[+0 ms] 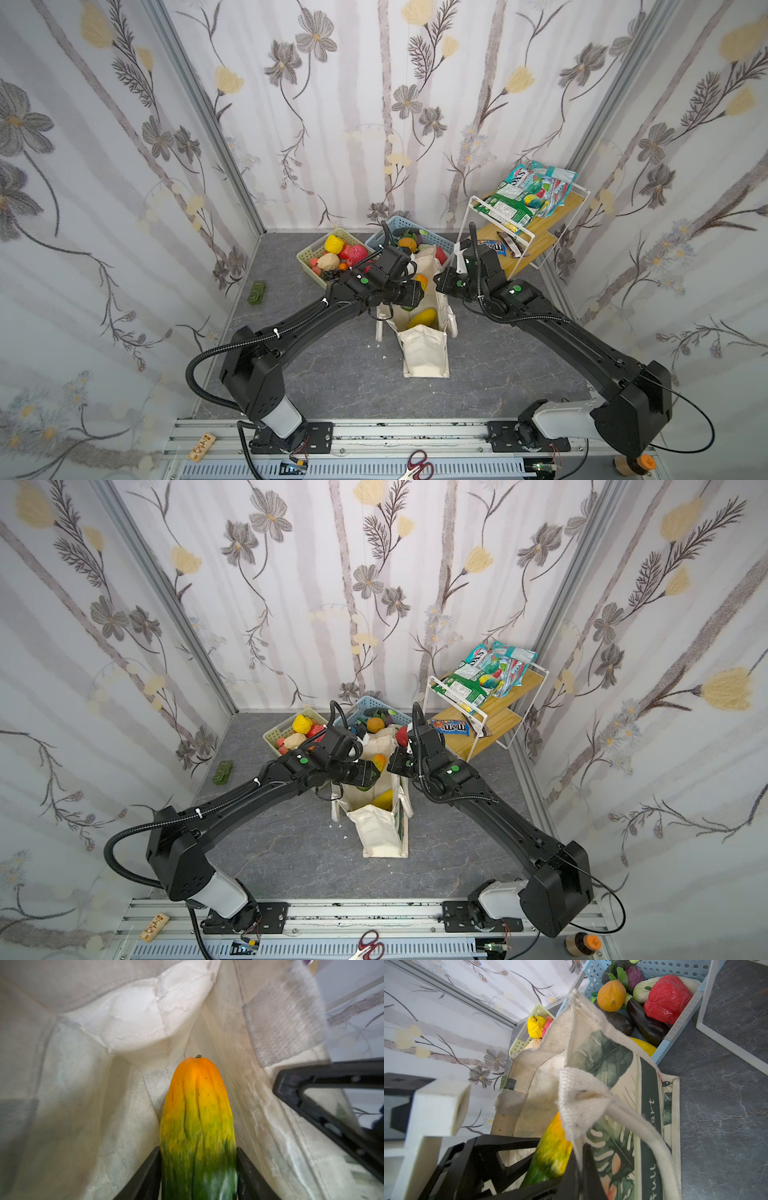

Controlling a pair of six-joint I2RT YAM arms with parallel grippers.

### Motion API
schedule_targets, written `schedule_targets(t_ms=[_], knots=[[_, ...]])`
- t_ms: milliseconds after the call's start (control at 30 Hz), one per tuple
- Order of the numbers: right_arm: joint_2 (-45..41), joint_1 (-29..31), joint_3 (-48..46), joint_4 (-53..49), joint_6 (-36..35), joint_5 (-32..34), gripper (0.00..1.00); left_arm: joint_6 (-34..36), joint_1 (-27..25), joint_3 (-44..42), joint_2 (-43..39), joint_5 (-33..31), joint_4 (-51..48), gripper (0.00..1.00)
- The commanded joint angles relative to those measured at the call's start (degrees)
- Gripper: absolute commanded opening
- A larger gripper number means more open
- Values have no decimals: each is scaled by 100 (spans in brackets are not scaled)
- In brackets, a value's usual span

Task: Place the food into the grocery bag and tie it
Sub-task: 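Carry the papaya with the left gripper over the open bag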

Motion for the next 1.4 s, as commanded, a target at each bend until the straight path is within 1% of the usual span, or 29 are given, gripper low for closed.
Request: schedule_targets(t_ms=[0,200,333,600,933,1133,1367], knots=[[-32,-11,19,87,0,-64,3,187,-84,58,112,-233,-15,54],[-126,-34,-72,88,9,4,3,393,-291,172,378,-410,-149,54],[-272,-61,-159,100,87,196,3,432,-376,190,480,-357,-182,54],[-484,-88,-317,169,149,320,2,590,-504,232,685,-361,-332,54],[-713,-99,-538,636,189,405,1,831,-570,251,824,-395,-588,54],[-595,-78,-406,627,141,313,1,904,-564,206,887,-379,-638,54],[-735,-52,-628,778,180,341,1,1008,-569,273,1080,-361,-746,54]])
